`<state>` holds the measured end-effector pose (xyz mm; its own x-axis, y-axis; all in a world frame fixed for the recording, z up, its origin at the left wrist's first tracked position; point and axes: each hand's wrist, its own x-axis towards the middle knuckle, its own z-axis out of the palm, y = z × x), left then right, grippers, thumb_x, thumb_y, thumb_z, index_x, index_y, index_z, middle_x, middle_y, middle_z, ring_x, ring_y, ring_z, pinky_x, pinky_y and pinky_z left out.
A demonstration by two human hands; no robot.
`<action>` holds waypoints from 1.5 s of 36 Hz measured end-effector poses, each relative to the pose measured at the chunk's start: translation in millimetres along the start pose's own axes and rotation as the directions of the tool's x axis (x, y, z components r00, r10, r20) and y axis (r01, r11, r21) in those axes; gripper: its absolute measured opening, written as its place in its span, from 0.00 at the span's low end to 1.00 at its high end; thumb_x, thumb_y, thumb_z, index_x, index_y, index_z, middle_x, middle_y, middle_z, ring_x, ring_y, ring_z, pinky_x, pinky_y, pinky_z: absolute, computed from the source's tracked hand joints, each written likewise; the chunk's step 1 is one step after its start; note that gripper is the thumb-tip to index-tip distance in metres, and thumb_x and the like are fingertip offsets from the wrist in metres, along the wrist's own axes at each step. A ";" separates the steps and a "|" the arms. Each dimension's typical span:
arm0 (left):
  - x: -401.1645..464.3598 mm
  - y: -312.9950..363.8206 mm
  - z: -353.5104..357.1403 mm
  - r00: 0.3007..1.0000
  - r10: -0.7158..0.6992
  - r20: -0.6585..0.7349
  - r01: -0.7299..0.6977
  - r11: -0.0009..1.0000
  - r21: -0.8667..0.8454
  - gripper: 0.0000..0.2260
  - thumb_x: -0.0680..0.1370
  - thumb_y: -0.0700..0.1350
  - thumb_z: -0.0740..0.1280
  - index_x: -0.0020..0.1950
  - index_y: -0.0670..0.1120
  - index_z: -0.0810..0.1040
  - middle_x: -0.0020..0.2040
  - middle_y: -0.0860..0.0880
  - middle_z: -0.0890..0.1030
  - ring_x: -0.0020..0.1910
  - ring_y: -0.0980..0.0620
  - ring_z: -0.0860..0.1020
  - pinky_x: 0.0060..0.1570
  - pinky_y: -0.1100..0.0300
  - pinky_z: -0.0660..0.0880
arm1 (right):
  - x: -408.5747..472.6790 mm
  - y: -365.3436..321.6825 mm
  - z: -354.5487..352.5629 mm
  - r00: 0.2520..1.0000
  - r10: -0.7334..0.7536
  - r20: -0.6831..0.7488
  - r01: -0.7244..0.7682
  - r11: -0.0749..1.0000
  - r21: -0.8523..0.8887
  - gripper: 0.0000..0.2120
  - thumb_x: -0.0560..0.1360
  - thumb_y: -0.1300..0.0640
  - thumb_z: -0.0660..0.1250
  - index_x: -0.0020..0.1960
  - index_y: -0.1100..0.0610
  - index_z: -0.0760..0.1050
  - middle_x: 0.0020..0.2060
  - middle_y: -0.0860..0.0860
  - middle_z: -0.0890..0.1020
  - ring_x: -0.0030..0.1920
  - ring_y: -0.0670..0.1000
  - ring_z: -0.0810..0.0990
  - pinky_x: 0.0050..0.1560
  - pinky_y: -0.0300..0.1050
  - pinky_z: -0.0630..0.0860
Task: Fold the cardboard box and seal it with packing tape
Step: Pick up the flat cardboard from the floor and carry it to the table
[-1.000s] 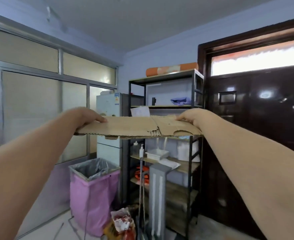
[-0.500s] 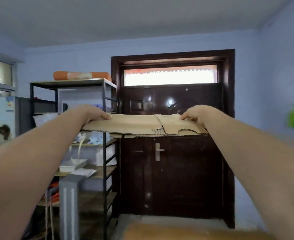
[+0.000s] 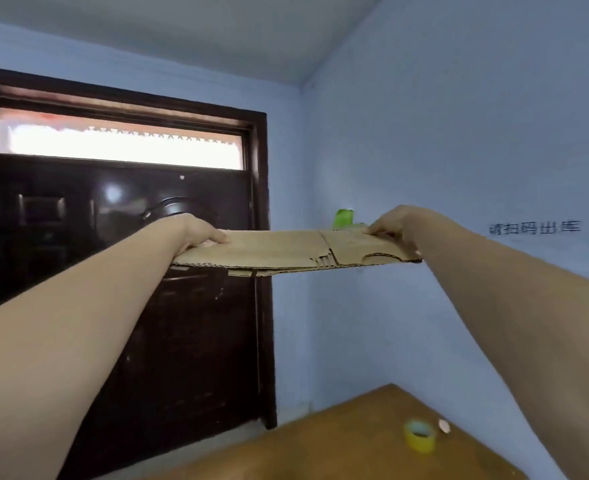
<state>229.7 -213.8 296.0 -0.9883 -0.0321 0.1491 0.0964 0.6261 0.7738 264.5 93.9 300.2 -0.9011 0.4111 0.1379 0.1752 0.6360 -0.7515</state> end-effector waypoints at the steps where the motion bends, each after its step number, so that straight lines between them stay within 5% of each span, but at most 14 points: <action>1: 4.8 12.0 17.4 1.000 0.014 0.017 -0.014 1.000 0.006 0.26 0.73 0.46 0.72 0.67 0.36 0.70 0.64 0.38 0.74 0.40 0.44 0.75 0.47 0.52 0.69 | 4.8 15.1 -14.0 0.999 0.036 -0.016 -0.035 0.999 0.023 0.12 0.75 0.54 0.69 0.54 0.59 0.72 0.48 0.57 0.77 0.43 0.57 0.77 0.43 0.48 0.71; 9: 47.9 100.0 154.5 0.976 0.142 0.168 -0.140 0.990 -0.026 0.25 0.71 0.49 0.74 0.63 0.39 0.73 0.57 0.41 0.78 0.52 0.43 0.77 0.56 0.50 0.74 | 41.2 125.8 -110.0 0.968 0.170 -0.187 -0.155 0.984 0.091 0.14 0.74 0.56 0.70 0.56 0.61 0.72 0.51 0.58 0.77 0.45 0.57 0.77 0.47 0.50 0.72; 13: 70.3 136.5 220.2 0.953 0.196 0.229 -0.181 0.980 -0.087 0.18 0.71 0.48 0.74 0.52 0.42 0.70 0.42 0.44 0.76 0.40 0.47 0.76 0.37 0.56 0.72 | 70.5 167.5 -147.0 0.941 0.217 -0.260 -0.190 0.974 0.123 0.14 0.73 0.57 0.71 0.54 0.61 0.73 0.50 0.57 0.78 0.48 0.57 0.77 0.50 0.50 0.73; 17: 107.2 167.8 274.9 0.939 0.214 0.269 -0.188 0.975 -0.118 0.16 0.72 0.48 0.74 0.51 0.42 0.72 0.45 0.43 0.77 0.48 0.43 0.77 0.42 0.55 0.72 | 115.0 196.0 -174.2 0.931 0.209 -0.299 -0.185 0.977 0.105 0.12 0.73 0.59 0.71 0.53 0.62 0.73 0.44 0.56 0.78 0.41 0.55 0.76 0.42 0.48 0.72; 23: 161.5 204.5 323.8 0.942 0.193 0.276 -0.152 0.975 -0.162 0.15 0.72 0.50 0.73 0.38 0.44 0.69 0.37 0.46 0.74 0.34 0.50 0.72 0.31 0.60 0.68 | 187.9 207.9 -207.2 0.947 0.158 -0.280 -0.141 0.987 0.080 0.11 0.74 0.59 0.70 0.52 0.64 0.73 0.38 0.55 0.77 0.35 0.52 0.76 0.29 0.43 0.69; 31: 217.1 218.5 350.1 0.969 0.154 0.196 -0.117 0.976 -0.186 0.18 0.71 0.51 0.74 0.40 0.44 0.67 0.39 0.46 0.73 0.36 0.49 0.73 0.34 0.58 0.70 | 278.6 212.1 -216.2 0.973 0.018 -0.231 -0.019 1.000 -0.001 0.15 0.74 0.57 0.71 0.54 0.64 0.72 0.38 0.56 0.78 0.34 0.53 0.76 0.29 0.42 0.70; 37: 256.8 218.8 380.8 0.986 0.113 0.125 -0.097 0.987 -0.129 0.27 0.71 0.51 0.74 0.63 0.38 0.71 0.50 0.42 0.76 0.46 0.45 0.75 0.41 0.56 0.71 | 358.3 236.6 -201.8 0.989 -0.020 -0.146 0.018 1.000 -0.015 0.13 0.75 0.56 0.70 0.52 0.62 0.70 0.37 0.55 0.76 0.33 0.50 0.76 0.21 0.36 0.69; 41: 280.5 217.6 397.9 0.995 0.064 0.070 -0.058 0.995 -0.082 0.31 0.71 0.53 0.74 0.67 0.38 0.69 0.54 0.42 0.75 0.43 0.47 0.74 0.33 0.57 0.69 | 416.3 242.0 -195.0 0.993 -0.081 -0.080 0.082 0.997 0.003 0.11 0.74 0.56 0.70 0.44 0.60 0.69 0.35 0.55 0.74 0.31 0.50 0.74 0.16 0.31 0.66; 46: 311.2 219.7 414.8 0.999 -0.004 -0.052 0.001 0.998 -0.057 0.30 0.71 0.54 0.73 0.65 0.38 0.71 0.46 0.45 0.74 0.38 0.49 0.73 0.46 0.53 0.68 | 490.7 241.2 -180.3 0.978 -0.198 0.061 0.199 0.980 -0.011 0.14 0.75 0.56 0.70 0.53 0.65 0.72 0.41 0.57 0.78 0.37 0.52 0.78 0.32 0.42 0.75; 54: 361.8 235.7 443.1 0.969 -0.132 -0.207 0.128 0.991 -0.031 0.32 0.71 0.53 0.74 0.68 0.38 0.68 0.55 0.42 0.74 0.45 0.45 0.72 0.48 0.52 0.67 | 591.5 249.4 -155.7 0.929 -0.294 0.226 0.292 0.955 0.043 0.13 0.76 0.57 0.68 0.55 0.64 0.71 0.42 0.56 0.77 0.38 0.51 0.76 0.34 0.42 0.75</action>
<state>-157.6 267.4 259.5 -0.9464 -0.2747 0.1699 -0.0272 0.5920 0.8055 -163.1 597.4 294.7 -0.9779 0.0474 0.2036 -0.1130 0.6993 -0.7058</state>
